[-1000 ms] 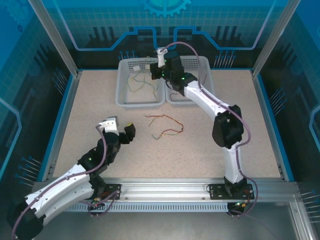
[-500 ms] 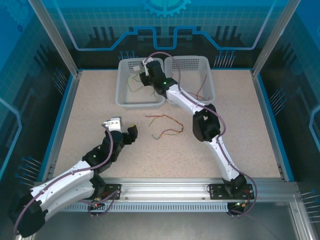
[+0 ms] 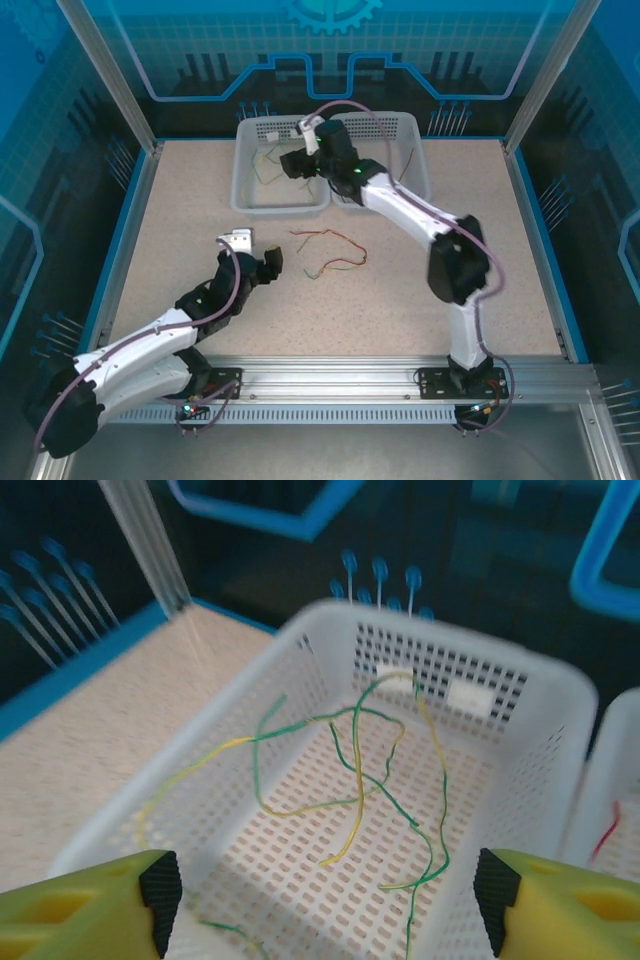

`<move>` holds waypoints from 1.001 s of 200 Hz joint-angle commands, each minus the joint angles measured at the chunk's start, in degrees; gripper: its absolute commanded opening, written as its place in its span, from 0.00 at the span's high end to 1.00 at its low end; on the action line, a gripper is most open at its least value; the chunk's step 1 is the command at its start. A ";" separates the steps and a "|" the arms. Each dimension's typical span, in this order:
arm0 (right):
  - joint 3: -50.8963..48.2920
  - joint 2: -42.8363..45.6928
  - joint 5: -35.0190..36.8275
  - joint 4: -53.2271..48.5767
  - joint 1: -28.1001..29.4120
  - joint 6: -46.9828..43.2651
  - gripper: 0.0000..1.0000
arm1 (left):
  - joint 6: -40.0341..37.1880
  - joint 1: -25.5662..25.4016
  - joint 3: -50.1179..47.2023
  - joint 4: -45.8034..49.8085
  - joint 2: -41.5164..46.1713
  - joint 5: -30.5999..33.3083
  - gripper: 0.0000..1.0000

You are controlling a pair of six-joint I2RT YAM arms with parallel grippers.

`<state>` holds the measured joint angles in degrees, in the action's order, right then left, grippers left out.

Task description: Untangle the cables

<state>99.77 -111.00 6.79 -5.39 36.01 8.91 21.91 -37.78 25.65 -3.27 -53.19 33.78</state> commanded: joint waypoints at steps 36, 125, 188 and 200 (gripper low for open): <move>-34.90 29.43 -6.38 18.26 -0.91 1.30 0.17 | -5.82 -0.07 8.58 -0.93 -8.58 -10.32 0.14; -67.45 43.54 -19.55 23.07 -13.57 11.69 0.31 | -1.19 3.44 19.44 2.70 -25.80 -29.38 0.18; -67.74 40.72 -16.36 22.79 -12.39 8.06 0.34 | 0.03 0.79 16.23 2.81 -28.88 -30.03 0.25; -66.44 39.31 -16.71 22.14 -12.15 7.68 0.35 | 0.88 -0.28 15.09 1.78 -29.57 -29.94 0.25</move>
<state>31.73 -69.30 -8.78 15.29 22.94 17.74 20.95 -36.23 43.35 -0.51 -81.60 5.50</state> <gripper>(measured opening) 0.657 0.750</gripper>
